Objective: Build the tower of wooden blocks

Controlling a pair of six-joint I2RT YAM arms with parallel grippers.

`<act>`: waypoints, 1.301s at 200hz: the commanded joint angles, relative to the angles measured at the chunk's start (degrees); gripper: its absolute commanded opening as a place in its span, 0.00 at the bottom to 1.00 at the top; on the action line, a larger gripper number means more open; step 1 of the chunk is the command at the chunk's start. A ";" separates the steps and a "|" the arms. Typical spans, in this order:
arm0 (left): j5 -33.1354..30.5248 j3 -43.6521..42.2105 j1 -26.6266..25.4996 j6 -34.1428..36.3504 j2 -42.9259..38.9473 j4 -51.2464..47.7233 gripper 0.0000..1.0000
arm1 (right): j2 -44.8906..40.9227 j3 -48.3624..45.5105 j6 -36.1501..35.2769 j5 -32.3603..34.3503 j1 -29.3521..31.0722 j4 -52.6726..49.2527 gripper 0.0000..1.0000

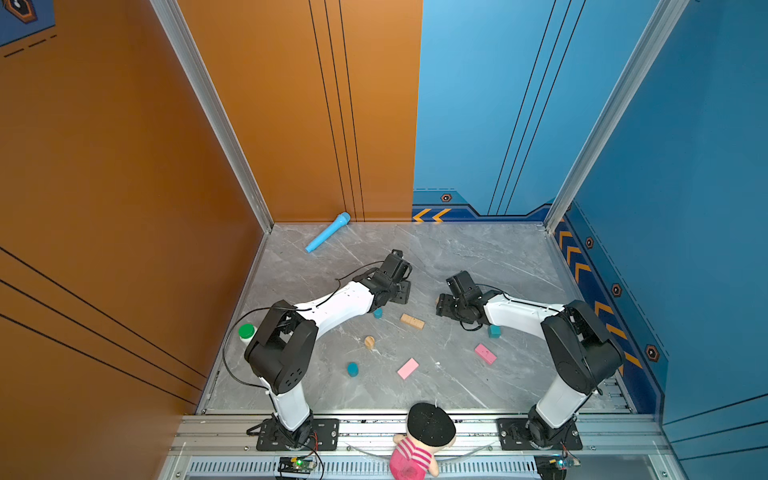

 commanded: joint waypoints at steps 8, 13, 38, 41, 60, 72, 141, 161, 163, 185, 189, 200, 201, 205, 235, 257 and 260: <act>-0.75 0.01 0.36 -0.47 -1.81 -1.32 0.67 | 2.88 3.50 -0.58 -0.71 -0.59 -2.30 0.75; -0.79 0.00 0.38 -0.47 -1.81 -1.38 0.67 | 3.29 4.13 -0.83 -0.69 -0.71 -2.64 0.75; -0.77 -0.05 0.64 -0.55 -1.71 -1.39 0.67 | 5.50 6.88 -1.92 -0.54 -0.85 -4.26 0.75; -0.79 -0.12 0.64 -0.53 -1.67 -1.39 0.67 | 5.74 7.31 -2.01 -0.56 -0.84 -4.47 0.75; -0.58 -0.14 0.83 -0.55 -1.72 -1.39 0.67 | 7.28 9.29 -2.80 -0.30 -0.84 -5.68 0.78; -0.61 -0.22 0.98 -0.62 -1.64 -1.39 0.67 | 8.31 10.44 -3.14 -0.34 -0.84 -6.27 0.79; -0.15 -0.30 1.71 -0.84 -1.24 -1.39 0.67 | 11.98 15.42 -4.58 0.88 0.99 -9.40 0.82; -0.09 -0.35 1.82 -0.88 -1.34 -1.47 0.67 | 12.76 16.31 -4.78 1.37 1.61 -10.49 0.82; -0.07 -0.37 1.83 -0.85 -1.31 -1.48 0.67 | 12.81 16.41 -4.83 1.39 1.62 -10.56 0.82; -0.02 -0.51 1.92 -0.95 -1.56 -1.56 0.67 | 12.92 16.85 -4.76 1.76 2.21 -11.08 0.83; -0.08 -0.54 1.92 -0.96 -1.64 -1.58 0.67 | 12.90 16.80 -4.76 1.71 2.22 -11.06 0.83; -0.06 -0.56 2.05 -0.99 -1.72 -1.56 0.67 | 12.89 16.89 -4.52 1.87 2.53 -11.25 0.83; -0.08 -0.54 2.03 -0.99 -1.69 -1.56 0.67 | 12.89 16.84 -4.51 1.91 2.56 -11.24 0.83; -0.06 -0.61 2.04 -0.95 -1.68 -1.57 0.67 | 12.94 16.99 -4.43 1.95 2.61 -11.30 0.83; -0.07 -0.68 2.02 -1.08 -1.95 -1.87 0.67 | 12.98 17.15 -3.56 2.01 3.08 -11.84 0.84; -0.19 -0.90 2.04 -1.17 -2.36 -1.92 0.67 | 12.84 16.80 -3.24 2.00 3.59 -11.34 0.86; -0.26 -1.03 2.09 -1.12 -2.42 -1.92 0.67 | 12.83 16.73 -3.26 2.06 3.64 -11.21 0.86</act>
